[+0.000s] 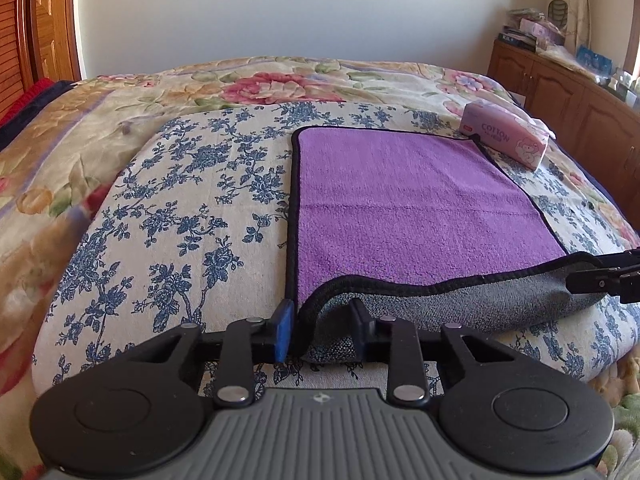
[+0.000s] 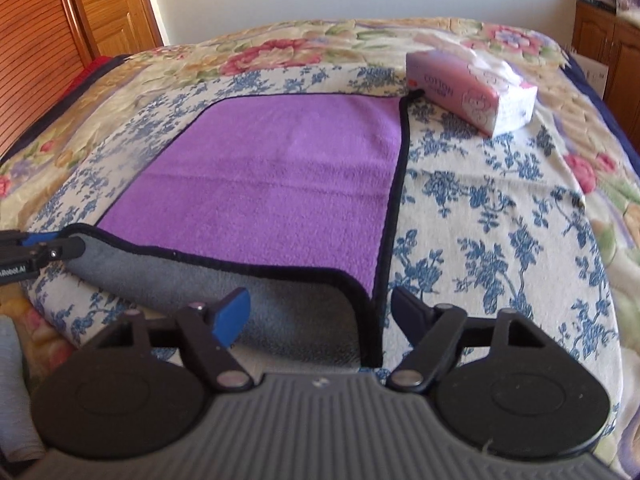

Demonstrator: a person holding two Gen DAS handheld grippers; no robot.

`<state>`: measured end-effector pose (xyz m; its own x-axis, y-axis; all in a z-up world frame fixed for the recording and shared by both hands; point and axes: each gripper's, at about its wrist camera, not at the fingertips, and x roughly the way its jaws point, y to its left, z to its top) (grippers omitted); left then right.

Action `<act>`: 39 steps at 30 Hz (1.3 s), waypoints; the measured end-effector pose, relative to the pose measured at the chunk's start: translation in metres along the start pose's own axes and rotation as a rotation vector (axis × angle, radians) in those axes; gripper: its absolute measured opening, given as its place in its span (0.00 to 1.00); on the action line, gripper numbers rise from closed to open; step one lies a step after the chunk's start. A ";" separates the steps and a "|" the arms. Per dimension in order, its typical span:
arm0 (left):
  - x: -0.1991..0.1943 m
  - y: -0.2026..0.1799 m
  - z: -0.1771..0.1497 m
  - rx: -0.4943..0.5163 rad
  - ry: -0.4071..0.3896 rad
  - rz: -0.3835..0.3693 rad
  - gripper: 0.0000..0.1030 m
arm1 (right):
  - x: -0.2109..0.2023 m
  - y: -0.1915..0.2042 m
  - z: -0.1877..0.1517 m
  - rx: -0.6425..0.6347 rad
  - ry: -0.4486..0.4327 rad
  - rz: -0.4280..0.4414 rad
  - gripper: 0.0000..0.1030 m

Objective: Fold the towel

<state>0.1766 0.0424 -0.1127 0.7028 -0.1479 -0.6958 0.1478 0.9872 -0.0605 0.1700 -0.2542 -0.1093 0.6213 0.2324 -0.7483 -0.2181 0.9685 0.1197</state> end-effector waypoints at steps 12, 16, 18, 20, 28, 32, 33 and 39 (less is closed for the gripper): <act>0.000 0.000 0.000 -0.002 -0.005 -0.008 0.16 | 0.001 -0.005 0.002 0.002 0.020 0.029 0.33; -0.002 -0.002 0.000 0.007 -0.015 -0.022 0.07 | 0.000 -0.005 0.003 -0.009 0.019 0.020 0.19; -0.004 -0.003 0.001 0.015 -0.025 -0.024 0.07 | -0.001 -0.005 0.003 -0.019 0.012 0.020 0.09; -0.005 -0.004 0.001 0.017 -0.030 -0.025 0.07 | -0.002 -0.004 0.004 -0.026 0.005 0.022 0.06; -0.009 -0.004 0.005 0.017 -0.052 -0.029 0.06 | -0.006 -0.003 0.005 -0.050 -0.024 0.030 0.04; -0.015 -0.004 0.007 0.011 -0.080 -0.037 0.06 | -0.011 -0.003 0.008 -0.054 -0.060 0.031 0.04; -0.016 -0.005 0.008 0.011 -0.086 -0.038 0.06 | -0.012 -0.003 0.009 -0.051 -0.070 0.035 0.04; -0.018 -0.006 0.014 0.018 -0.113 -0.043 0.06 | -0.015 -0.008 0.017 -0.045 -0.112 0.044 0.04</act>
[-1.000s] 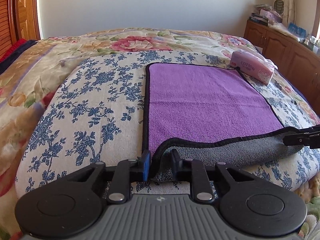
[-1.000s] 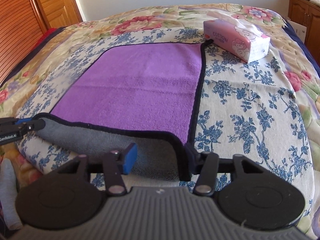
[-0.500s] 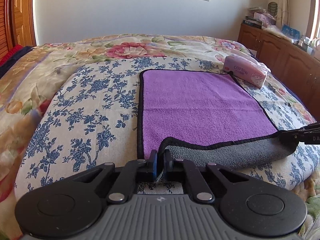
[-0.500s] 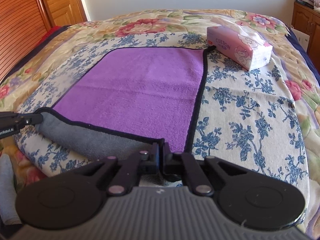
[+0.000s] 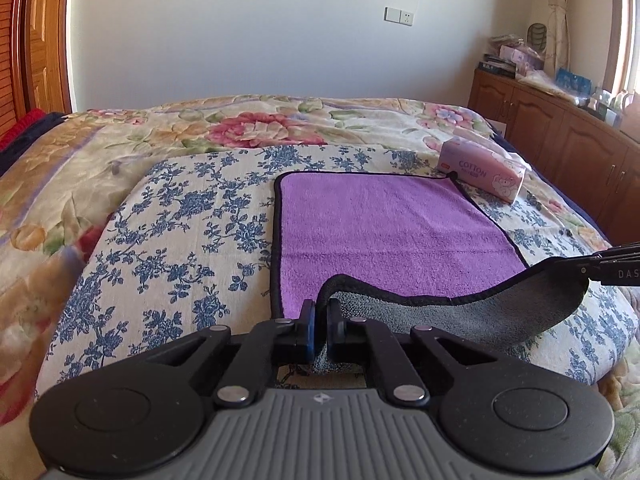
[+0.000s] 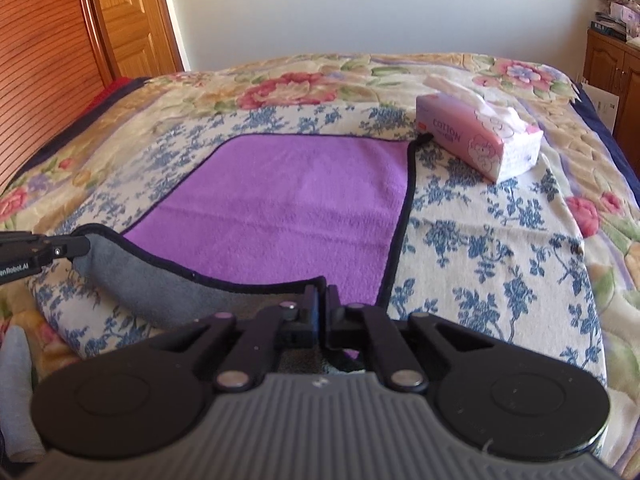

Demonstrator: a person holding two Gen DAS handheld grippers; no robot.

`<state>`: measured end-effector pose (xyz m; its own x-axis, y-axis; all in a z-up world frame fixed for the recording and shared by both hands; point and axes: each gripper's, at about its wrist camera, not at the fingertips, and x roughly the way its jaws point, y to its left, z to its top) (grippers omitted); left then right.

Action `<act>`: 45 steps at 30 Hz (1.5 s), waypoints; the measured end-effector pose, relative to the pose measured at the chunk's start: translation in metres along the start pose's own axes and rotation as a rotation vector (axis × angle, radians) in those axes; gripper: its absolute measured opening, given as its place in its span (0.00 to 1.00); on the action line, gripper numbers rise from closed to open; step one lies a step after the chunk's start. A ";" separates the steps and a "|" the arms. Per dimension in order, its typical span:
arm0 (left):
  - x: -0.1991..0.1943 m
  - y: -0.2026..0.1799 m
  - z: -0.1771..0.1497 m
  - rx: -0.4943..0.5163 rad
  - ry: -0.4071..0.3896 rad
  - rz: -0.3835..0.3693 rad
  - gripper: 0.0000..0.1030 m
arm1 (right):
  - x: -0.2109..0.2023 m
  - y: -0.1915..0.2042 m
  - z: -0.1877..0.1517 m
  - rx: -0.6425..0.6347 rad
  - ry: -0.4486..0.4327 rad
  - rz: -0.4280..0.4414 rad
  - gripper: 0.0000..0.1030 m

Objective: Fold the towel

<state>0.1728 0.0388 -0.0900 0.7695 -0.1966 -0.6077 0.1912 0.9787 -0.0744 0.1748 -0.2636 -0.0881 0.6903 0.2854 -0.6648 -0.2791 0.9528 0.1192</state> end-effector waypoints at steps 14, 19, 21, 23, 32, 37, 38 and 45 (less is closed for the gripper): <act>-0.003 -0.002 0.020 -0.012 -0.047 -0.021 0.06 | -0.008 -0.004 0.019 -0.013 -0.091 0.019 0.04; -0.007 -0.005 0.026 -0.003 -0.064 -0.034 0.06 | -0.016 -0.001 0.025 -0.028 -0.129 0.028 0.04; -0.007 -0.005 0.029 0.000 -0.070 -0.035 0.06 | -0.018 0.001 0.028 -0.037 -0.145 0.031 0.04; -0.007 -0.006 0.031 0.003 -0.077 -0.035 0.06 | -0.019 0.002 0.031 -0.047 -0.158 0.032 0.04; 0.004 -0.007 0.044 0.020 -0.096 -0.035 0.06 | -0.014 -0.001 0.042 -0.078 -0.187 0.028 0.03; 0.014 -0.006 0.050 0.033 -0.103 -0.032 0.06 | -0.006 -0.003 0.047 -0.102 -0.196 0.019 0.03; 0.016 -0.006 0.050 0.034 -0.102 -0.030 0.06 | -0.004 -0.004 0.047 -0.107 -0.195 0.019 0.03; 0.029 -0.003 0.055 0.045 -0.104 -0.021 0.06 | 0.008 -0.006 0.052 -0.130 -0.194 0.012 0.03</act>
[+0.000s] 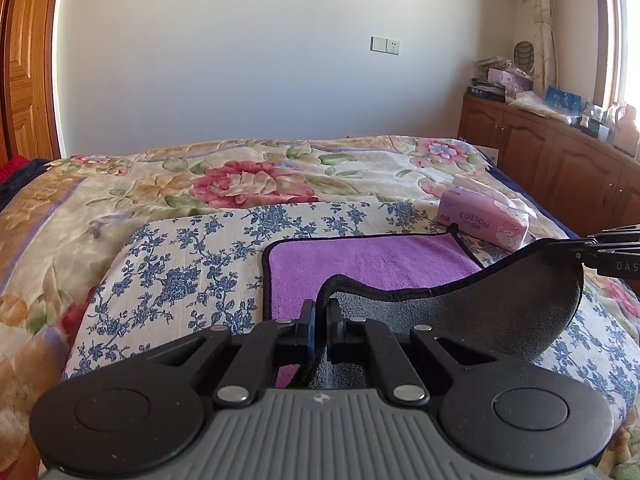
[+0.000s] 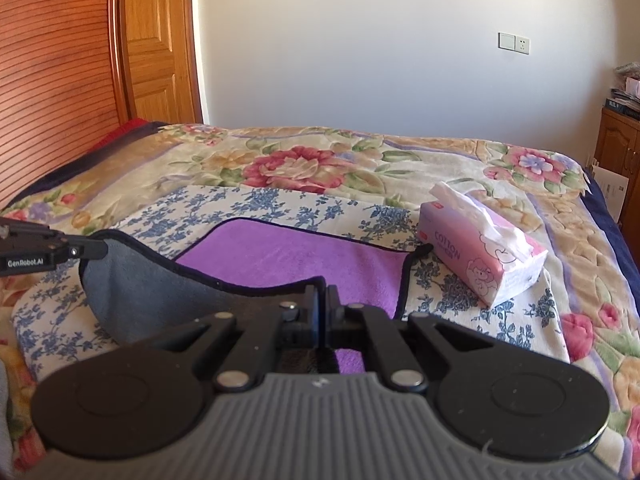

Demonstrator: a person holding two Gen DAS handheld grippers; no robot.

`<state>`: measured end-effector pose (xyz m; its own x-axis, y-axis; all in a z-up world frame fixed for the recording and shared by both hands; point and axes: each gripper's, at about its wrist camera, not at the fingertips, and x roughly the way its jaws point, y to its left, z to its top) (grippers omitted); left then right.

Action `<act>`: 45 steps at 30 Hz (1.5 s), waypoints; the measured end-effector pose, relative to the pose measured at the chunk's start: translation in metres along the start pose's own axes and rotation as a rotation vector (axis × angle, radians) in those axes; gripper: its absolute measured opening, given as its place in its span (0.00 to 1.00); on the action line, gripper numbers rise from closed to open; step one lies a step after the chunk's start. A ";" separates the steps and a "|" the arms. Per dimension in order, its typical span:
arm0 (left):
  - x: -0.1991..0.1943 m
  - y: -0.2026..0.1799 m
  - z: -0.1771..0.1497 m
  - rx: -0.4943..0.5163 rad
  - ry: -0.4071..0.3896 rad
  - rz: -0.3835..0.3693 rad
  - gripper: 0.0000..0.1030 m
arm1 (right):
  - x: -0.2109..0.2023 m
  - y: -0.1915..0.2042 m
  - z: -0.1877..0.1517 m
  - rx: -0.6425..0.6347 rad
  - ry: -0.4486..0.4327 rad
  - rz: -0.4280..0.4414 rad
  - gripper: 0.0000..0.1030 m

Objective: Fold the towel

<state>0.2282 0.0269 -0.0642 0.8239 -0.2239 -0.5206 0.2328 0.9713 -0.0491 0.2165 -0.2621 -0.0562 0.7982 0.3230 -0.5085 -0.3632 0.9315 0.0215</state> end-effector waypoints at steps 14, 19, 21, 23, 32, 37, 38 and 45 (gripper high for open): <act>0.014 0.004 0.014 -0.005 -0.031 0.013 0.06 | 0.020 -0.009 0.008 -0.030 -0.034 -0.039 0.03; 0.019 0.003 0.019 -0.009 -0.030 0.005 0.06 | 0.026 -0.011 0.012 -0.057 -0.036 -0.041 0.03; 0.021 0.003 0.022 -0.005 -0.030 0.002 0.06 | 0.028 -0.012 0.014 -0.064 -0.040 -0.042 0.03; 0.023 0.003 0.025 -0.002 -0.032 0.000 0.06 | 0.029 -0.012 0.016 -0.069 -0.048 -0.043 0.03; 0.038 0.003 0.037 0.010 -0.039 0.006 0.06 | 0.040 -0.018 0.024 -0.093 -0.084 -0.058 0.03; 0.049 0.002 0.044 0.025 -0.043 0.012 0.06 | 0.046 -0.023 0.026 -0.100 -0.101 -0.074 0.03; 0.051 0.002 0.046 0.026 -0.044 0.013 0.06 | 0.048 -0.024 0.026 -0.102 -0.102 -0.077 0.03; 0.063 0.001 0.056 0.042 -0.048 0.018 0.06 | 0.056 -0.027 0.031 -0.121 -0.119 -0.090 0.03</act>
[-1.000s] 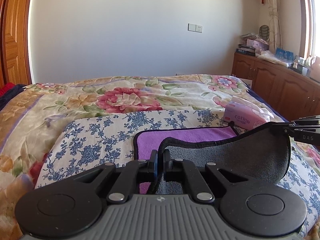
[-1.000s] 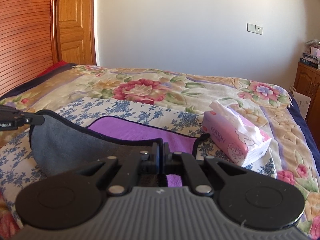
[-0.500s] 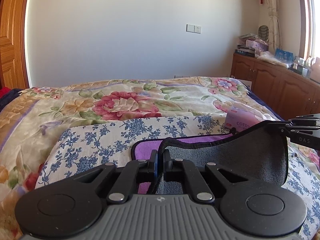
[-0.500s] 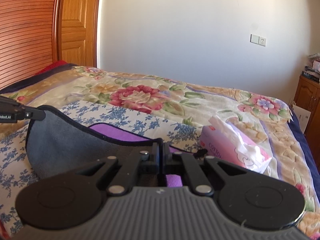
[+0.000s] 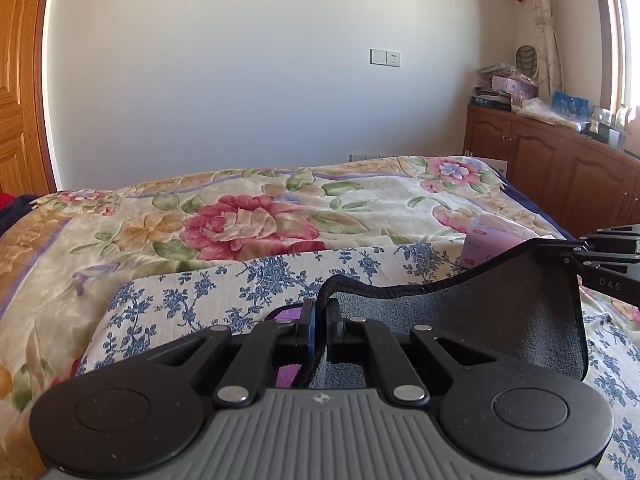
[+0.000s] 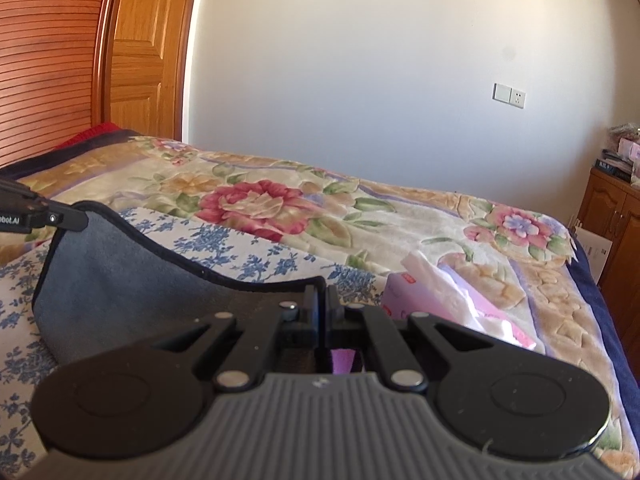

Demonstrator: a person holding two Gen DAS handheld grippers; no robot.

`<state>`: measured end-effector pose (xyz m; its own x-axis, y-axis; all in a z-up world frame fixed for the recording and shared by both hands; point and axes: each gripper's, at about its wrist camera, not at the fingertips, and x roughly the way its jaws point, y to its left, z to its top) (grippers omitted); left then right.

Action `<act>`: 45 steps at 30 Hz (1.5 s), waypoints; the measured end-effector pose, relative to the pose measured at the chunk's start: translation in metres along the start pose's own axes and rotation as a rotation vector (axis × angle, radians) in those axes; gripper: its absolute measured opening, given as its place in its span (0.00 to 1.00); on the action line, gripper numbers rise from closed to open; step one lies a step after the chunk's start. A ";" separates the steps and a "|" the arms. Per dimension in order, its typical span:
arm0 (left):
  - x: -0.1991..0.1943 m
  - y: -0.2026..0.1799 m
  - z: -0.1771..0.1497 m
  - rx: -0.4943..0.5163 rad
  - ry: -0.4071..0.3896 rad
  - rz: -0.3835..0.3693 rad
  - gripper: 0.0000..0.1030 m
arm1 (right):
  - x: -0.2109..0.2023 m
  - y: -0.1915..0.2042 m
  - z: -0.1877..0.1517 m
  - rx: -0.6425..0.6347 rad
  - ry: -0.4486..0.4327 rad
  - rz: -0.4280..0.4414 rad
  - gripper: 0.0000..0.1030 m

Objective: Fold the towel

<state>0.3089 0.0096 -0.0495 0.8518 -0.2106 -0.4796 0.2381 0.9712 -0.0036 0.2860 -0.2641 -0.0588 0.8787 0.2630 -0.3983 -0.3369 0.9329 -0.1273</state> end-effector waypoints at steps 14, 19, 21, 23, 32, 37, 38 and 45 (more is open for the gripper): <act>0.026 0.007 0.013 0.003 -0.010 0.028 0.06 | 0.024 -0.007 0.003 -0.006 -0.043 -0.032 0.03; 0.041 0.011 0.013 -0.011 -0.003 0.032 0.06 | 0.035 -0.010 0.000 0.001 -0.045 -0.044 0.03; 0.049 0.013 0.012 -0.011 0.005 0.035 0.06 | 0.040 -0.011 -0.003 0.001 -0.042 -0.051 0.03; 0.057 0.013 0.011 -0.007 0.010 0.037 0.06 | 0.045 -0.012 -0.007 0.006 -0.035 -0.054 0.03; 0.091 0.017 -0.001 -0.016 0.064 0.039 0.06 | 0.068 -0.017 -0.028 0.020 0.040 -0.066 0.04; 0.103 0.015 -0.009 -0.003 0.089 0.045 0.06 | 0.076 -0.016 -0.039 0.012 0.081 -0.059 0.04; 0.105 0.015 -0.010 -0.006 0.094 0.045 0.06 | 0.077 -0.016 -0.040 0.010 0.085 -0.061 0.04; 0.114 0.014 -0.012 -0.007 0.112 0.079 0.08 | 0.081 -0.020 -0.043 0.018 0.105 -0.067 0.04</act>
<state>0.4038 0.0005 -0.1144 0.8103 -0.1198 -0.5736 0.1687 0.9851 0.0325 0.3488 -0.2719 -0.1279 0.8582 0.1740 -0.4829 -0.2723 0.9518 -0.1410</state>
